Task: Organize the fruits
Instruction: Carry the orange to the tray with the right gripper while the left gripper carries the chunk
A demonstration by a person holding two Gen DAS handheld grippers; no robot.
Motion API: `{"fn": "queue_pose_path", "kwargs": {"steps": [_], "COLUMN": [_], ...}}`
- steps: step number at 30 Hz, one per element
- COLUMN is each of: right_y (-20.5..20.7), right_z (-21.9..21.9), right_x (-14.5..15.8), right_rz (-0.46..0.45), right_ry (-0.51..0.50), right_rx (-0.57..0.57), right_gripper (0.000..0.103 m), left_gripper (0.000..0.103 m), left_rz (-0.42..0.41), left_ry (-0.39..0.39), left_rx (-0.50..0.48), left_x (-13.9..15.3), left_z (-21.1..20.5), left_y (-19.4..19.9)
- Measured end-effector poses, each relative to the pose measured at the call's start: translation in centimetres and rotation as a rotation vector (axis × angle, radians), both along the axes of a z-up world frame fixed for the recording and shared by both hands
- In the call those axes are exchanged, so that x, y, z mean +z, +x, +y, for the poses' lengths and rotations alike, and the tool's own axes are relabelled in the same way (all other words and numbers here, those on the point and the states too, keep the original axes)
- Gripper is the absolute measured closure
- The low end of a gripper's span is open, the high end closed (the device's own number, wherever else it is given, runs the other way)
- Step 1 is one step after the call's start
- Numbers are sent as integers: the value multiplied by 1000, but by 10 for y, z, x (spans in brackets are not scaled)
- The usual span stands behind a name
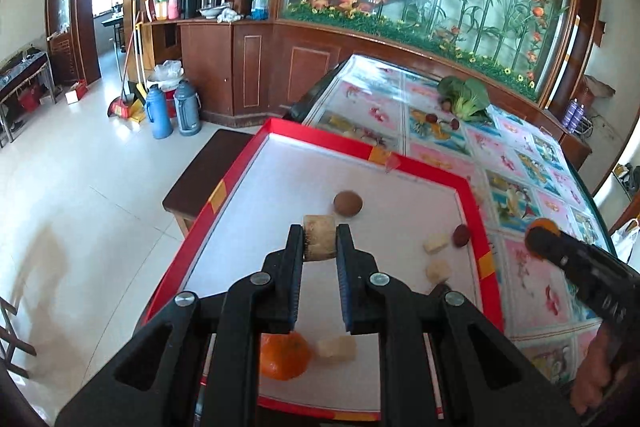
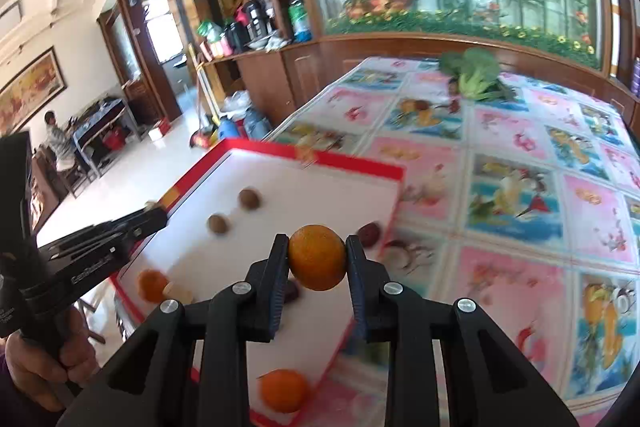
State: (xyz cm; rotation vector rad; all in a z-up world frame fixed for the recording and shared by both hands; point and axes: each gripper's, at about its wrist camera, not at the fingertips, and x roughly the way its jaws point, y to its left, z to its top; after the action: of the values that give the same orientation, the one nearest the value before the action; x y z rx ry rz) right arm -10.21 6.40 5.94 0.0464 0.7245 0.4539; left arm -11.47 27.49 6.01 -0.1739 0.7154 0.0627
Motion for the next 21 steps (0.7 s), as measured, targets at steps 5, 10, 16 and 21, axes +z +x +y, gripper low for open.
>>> {"fn": "queue_pose_path", "kwargs": {"steps": [5, 10, 16, 21], "right_y": [-10, -15, -15, -15], "right_z": [17, 26, 31, 36], "right_x": [-15, -20, -19, -22], "right_rz": [10, 11, -9, -15], "right_ry": [-48, -51, -35, -19], "right_rx": [33, 48, 50, 47], "right_gripper": [76, 76, 76, 76], "left_gripper": [85, 85, 85, 85], "left_rz": [-2, -3, 8, 12], "left_ry": [13, 31, 38, 46], "left_rx": [-13, -19, -21, -21], "left_x": [-3, -6, -11, -11], "left_z": [-3, -7, -6, -5], "left_y": [-7, -11, -13, -11]}}
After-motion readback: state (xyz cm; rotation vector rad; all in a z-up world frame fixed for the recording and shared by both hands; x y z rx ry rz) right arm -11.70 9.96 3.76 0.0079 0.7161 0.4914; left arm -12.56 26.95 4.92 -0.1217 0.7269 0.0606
